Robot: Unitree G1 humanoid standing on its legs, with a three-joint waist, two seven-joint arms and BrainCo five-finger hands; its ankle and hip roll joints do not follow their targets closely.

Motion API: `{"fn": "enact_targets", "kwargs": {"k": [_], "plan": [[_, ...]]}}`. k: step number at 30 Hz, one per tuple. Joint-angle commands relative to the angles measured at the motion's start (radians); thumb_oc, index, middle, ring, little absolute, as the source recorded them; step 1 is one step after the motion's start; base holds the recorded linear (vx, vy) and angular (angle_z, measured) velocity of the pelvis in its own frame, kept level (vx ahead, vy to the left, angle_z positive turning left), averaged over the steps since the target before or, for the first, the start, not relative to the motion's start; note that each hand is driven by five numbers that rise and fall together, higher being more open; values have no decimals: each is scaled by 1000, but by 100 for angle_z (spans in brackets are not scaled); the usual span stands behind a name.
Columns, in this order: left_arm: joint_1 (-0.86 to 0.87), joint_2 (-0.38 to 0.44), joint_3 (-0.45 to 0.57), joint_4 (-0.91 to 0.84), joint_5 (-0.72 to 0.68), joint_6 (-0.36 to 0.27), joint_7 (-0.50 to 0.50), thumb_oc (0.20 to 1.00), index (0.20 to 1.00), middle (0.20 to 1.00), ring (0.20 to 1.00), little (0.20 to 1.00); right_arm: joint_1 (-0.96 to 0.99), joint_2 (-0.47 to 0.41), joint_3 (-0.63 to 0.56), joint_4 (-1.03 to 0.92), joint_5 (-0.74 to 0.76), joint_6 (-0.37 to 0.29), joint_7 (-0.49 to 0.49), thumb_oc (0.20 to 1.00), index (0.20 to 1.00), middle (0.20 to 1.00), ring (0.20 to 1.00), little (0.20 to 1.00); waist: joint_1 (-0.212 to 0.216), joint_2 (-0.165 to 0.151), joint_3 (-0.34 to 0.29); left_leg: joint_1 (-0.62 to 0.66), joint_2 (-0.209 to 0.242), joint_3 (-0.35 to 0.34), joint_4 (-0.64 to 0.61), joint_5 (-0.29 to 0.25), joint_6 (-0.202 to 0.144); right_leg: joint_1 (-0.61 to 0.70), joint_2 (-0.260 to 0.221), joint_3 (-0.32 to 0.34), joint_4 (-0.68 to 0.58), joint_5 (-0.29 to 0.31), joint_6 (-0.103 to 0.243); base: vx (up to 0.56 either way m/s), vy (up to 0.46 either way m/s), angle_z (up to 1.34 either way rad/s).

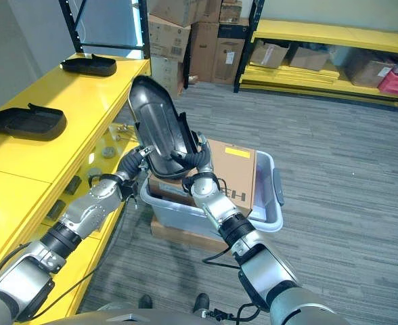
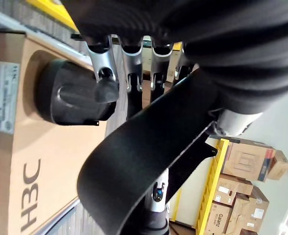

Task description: Move parts from the plastic box to the shelf.

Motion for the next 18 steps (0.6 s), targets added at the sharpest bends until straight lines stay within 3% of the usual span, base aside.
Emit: {"fn": "enact_targets", "kwargs": {"k": [1, 4, 11, 18], "plan": [[-199, -44, 36, 5, 74, -167, 19, 200, 200, 200, 200, 200, -45, -8, -16, -21, 10, -48, -8, 1000, 1000, 1000, 1000, 1000, 51, 30, -77, -15, 30, -85, -31, -53, -39, 71, -29, -26, 1, -137, 101, -31, 8, 4], [-178, -4, 65, -11, 101, -184, 30, 200, 200, 200, 200, 200, -11, -26, -32, -55, -7, -37, 0, 1000, 1000, 1000, 1000, 1000, 52, 30, -76, -18, 29, -85, -31, -52, -39, 69, -29, -27, 1, -139, 101, -35, 9, 5], [-28, 139, 213, -98, 227, -294, 70, 200, 200, 200, 200, 200, 195, -97, -81, -149, -99, -33, 53, 1000, 1000, 1000, 1000, 1000, 55, 30, -69, -33, 29, -83, -31, -47, -36, 59, -28, -26, 1, -141, 102, -60, 15, 3], [164, 252, 391, -203, 256, -353, 102, 200, 200, 200, 200, 200, 428, -151, -112, -207, -123, -1, 167, 1000, 1000, 1000, 1000, 1000, 61, 36, -61, -54, 23, -83, -31, -43, -30, 46, -36, -26, 1, -137, 112, -56, 32, 1]]}}
